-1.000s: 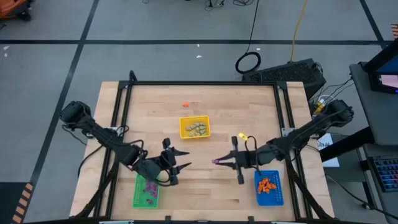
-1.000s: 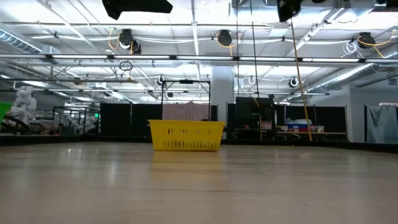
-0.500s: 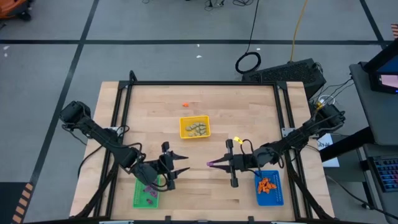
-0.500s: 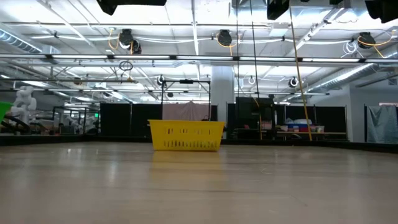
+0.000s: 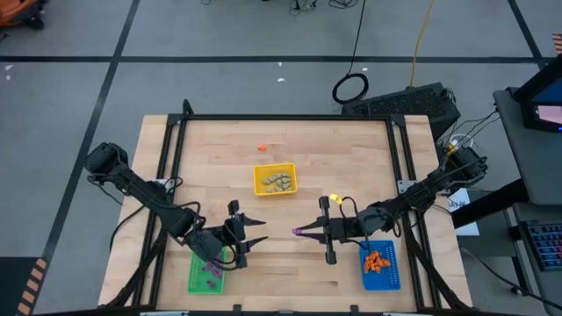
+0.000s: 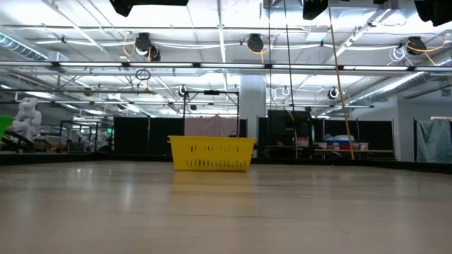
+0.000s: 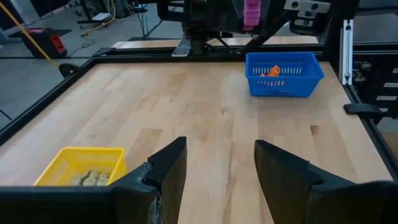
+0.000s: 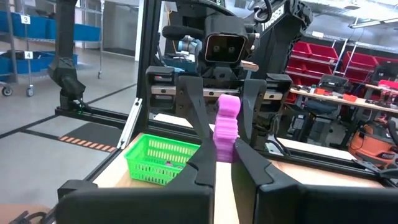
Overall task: Sort Halloween decoration
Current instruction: Put the purple skeleton toy in the green basket
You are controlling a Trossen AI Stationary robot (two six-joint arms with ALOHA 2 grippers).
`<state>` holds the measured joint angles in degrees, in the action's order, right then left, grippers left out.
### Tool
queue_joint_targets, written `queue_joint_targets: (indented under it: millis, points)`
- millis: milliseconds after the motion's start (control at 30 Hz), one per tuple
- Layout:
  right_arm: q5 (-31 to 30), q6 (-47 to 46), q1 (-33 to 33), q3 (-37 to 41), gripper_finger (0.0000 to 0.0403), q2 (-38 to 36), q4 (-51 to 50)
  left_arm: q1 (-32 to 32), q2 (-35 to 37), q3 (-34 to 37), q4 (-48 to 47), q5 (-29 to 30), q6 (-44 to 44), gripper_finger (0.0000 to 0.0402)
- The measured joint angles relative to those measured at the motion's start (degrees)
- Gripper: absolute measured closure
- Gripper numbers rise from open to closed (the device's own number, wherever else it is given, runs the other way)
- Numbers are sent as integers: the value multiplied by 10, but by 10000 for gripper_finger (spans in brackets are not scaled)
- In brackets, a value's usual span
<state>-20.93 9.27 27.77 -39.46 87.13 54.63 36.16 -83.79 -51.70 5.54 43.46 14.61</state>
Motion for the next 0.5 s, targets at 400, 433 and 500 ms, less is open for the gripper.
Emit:
queue_joint_targets:
  millis: [400,433,500]
  points:
    - [2,107,1,0,394,0,-38,0,0,0,0,0,1,214]
    - [2,111,1,0,394,0,-46,0,0,0,0,0,1,214]
    - [2,114,1,0,394,0,-55,0,0,0,0,0,1,214]
